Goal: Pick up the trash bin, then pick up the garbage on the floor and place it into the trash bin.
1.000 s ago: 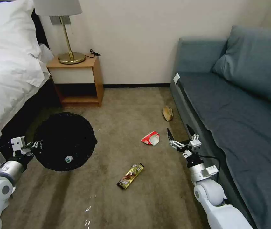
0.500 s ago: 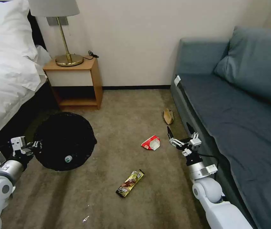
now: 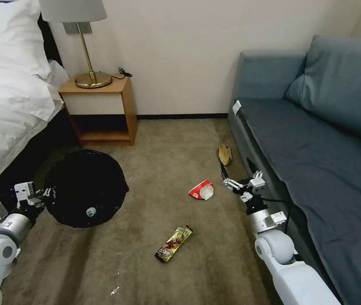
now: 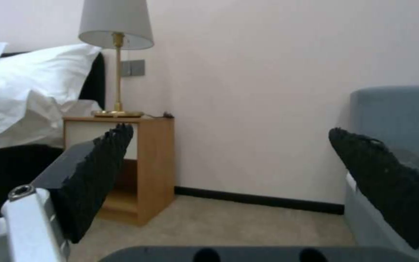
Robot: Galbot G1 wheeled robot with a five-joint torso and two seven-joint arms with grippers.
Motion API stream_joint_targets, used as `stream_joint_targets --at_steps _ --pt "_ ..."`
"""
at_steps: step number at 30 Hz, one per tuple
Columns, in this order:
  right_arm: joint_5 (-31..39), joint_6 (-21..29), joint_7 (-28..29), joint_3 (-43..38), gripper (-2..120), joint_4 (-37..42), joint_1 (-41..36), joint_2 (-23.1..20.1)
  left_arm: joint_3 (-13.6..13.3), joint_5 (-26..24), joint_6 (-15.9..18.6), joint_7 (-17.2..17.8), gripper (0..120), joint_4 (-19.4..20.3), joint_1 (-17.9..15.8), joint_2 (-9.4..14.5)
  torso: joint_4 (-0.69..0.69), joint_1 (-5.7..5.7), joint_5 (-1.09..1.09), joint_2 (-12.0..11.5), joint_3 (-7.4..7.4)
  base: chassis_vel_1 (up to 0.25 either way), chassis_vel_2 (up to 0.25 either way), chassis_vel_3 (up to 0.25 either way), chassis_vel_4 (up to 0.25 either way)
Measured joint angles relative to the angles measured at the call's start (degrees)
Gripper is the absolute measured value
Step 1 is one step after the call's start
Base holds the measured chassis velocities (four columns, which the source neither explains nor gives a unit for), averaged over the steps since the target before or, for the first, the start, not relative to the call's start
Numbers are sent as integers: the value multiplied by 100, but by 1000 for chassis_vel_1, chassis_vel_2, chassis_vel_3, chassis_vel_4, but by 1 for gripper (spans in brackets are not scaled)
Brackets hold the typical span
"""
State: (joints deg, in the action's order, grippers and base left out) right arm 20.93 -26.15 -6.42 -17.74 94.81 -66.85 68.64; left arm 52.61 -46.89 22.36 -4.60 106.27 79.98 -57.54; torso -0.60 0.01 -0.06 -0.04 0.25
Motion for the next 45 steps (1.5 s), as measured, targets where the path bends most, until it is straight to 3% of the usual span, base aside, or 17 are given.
stream_joint_targets --at_steps 23,30,36,40,41,42,43,44,45 --pt "-69 -191 -119 33 100 -115 -26 11 -49 24 -43 9 2 5 -19 -3 1 0 0 0 1 -58 63 56 -57" --pt "-23 -342 -349 65 100 -211 -81 -181 -119 55 -46 22 2 1 -58 -3 -1 1 1 0 1 -69 70 75 -71" --pt "-62 -23 -881 328 100 -309 -62 -1250 -146 56 -48 32 2 -8 -80 30 0 0 2 0 0 0 0 0 0" --pt "-11 176 -1394 523 100 -528 49 -1656 -140 53 -54 31 2 -19 -78 35 0 0 2 0 0 0 0 0 0" --pt "92 245 -1894 590 100 -691 115 -1833 -154 54 -63 30 2 -40 -95 35 3 0 4 0 0 0 0 0 0" --pt "92 245 -1894 590 100 -691 115 -1833 -154 54 -63 30 2 -40 -95 35 3 0 4 0 0 0 0 0 0" --pt "158 294 -2554 636 100 -896 202 -2045 -213 64 -76 30 2 -88 -161 36 1 0 2 0 0 0 0 0 0" --pt "158 294 -2554 636 100 -896 202 -2045 -213 64 -76 30 2 -88 -161 36 1 0 2 0 0 0 0 0 0" --pt "194 310 -3023 690 100 -1063 308 -2208 -245 70 -79 29 2 -108 -194 36 -1 0 0 0 0 0 0 0 0"
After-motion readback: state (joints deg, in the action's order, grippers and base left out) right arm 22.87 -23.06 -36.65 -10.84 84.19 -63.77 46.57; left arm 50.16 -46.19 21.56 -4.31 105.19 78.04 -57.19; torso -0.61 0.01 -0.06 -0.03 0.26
